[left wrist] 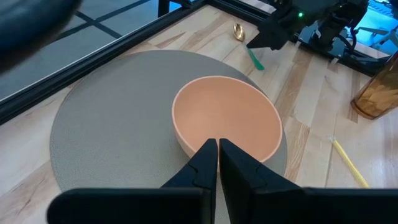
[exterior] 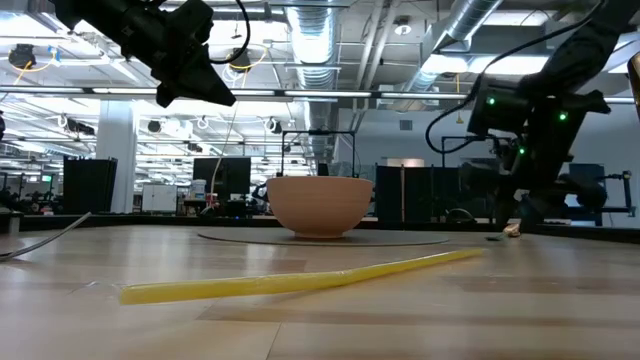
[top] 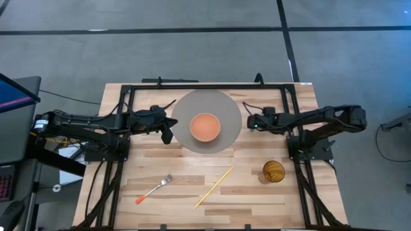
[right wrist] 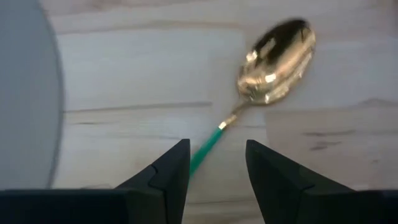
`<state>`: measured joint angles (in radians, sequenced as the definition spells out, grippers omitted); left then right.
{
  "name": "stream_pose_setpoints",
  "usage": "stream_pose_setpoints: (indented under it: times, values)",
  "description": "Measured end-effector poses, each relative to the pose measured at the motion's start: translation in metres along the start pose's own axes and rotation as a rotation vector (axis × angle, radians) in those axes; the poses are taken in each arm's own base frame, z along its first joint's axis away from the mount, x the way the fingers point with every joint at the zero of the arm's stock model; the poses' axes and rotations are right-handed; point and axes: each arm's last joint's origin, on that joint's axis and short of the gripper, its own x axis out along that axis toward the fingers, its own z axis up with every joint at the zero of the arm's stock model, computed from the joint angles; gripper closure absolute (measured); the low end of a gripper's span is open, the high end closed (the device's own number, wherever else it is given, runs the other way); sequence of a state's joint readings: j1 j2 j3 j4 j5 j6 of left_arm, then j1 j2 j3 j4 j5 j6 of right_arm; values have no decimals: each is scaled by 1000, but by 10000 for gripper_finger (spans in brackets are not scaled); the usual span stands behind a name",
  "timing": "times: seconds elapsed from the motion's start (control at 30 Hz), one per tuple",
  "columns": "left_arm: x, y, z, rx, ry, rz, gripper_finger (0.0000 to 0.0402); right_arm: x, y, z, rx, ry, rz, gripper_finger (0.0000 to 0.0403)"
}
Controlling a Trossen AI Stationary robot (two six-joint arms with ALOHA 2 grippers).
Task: Pick & Place Utensil
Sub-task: Put the green spoon into the orange bowl on the gray table placemat
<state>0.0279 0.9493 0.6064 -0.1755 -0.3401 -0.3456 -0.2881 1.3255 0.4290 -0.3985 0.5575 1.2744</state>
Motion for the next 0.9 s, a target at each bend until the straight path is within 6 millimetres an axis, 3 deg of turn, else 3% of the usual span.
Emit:
stream_pose_setpoints:
  times: [0.43, 0.9]
  values:
    - [0, 0, 0, 1, 3, 1, 385, 15, 3, -6, -4, -17, -64, 258]
    - [0, 0, -1, 3, 8, 2, 385, 3, 4, -14, -99, 8, -10, 379]
